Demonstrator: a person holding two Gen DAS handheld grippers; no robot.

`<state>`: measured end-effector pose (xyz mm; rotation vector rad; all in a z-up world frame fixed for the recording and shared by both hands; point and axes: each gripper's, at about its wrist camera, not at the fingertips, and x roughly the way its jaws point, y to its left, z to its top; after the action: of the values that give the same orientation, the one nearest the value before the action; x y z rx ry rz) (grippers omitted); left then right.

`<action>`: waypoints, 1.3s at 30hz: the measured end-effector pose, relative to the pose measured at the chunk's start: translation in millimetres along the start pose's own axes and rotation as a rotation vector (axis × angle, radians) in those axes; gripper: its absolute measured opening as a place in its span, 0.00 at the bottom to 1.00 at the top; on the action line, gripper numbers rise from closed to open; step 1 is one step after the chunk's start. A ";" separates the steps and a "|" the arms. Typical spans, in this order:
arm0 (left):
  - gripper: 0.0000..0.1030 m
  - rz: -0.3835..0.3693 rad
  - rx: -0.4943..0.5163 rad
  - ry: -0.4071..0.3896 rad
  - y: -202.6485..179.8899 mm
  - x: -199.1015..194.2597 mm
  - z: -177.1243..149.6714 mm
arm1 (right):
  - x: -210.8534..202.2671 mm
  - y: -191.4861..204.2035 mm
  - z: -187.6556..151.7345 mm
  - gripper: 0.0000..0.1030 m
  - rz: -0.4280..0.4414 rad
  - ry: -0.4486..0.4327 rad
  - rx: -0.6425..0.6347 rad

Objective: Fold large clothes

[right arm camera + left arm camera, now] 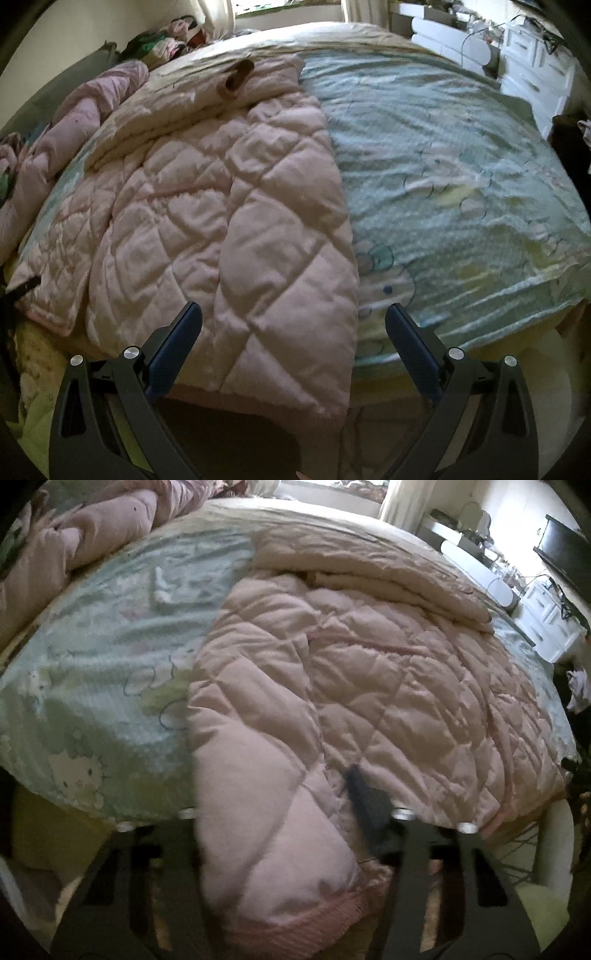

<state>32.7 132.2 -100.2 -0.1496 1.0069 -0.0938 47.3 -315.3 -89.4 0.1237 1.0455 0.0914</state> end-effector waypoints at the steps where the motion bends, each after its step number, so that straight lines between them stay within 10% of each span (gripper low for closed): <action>1: 0.24 -0.010 -0.005 -0.013 1.4 -2.6 2.1 | 1.6 -0.7 -2.9 0.96 0.006 0.011 -0.001; 12: 0.17 -0.040 0.012 -0.053 -0.1 -13.3 7.9 | 26.0 -11.6 -25.5 0.95 0.103 0.112 0.039; 18: 0.16 -0.049 0.009 -0.071 -2.0 -18.9 10.0 | 24.5 -13.6 -27.3 0.66 0.177 0.091 0.042; 23: 0.15 -0.057 0.011 -0.095 -4.4 -25.3 14.8 | 6.9 -5.4 -22.6 0.22 0.252 0.035 0.006; 39: 0.14 -0.058 0.035 -0.193 -12.6 -52.7 45.9 | -58.5 14.6 37.8 0.16 0.375 -0.292 -0.035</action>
<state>43.4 131.3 -30.0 -0.1529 0.8078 -0.1469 50.6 -310.9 -18.5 0.2924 0.7192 0.4195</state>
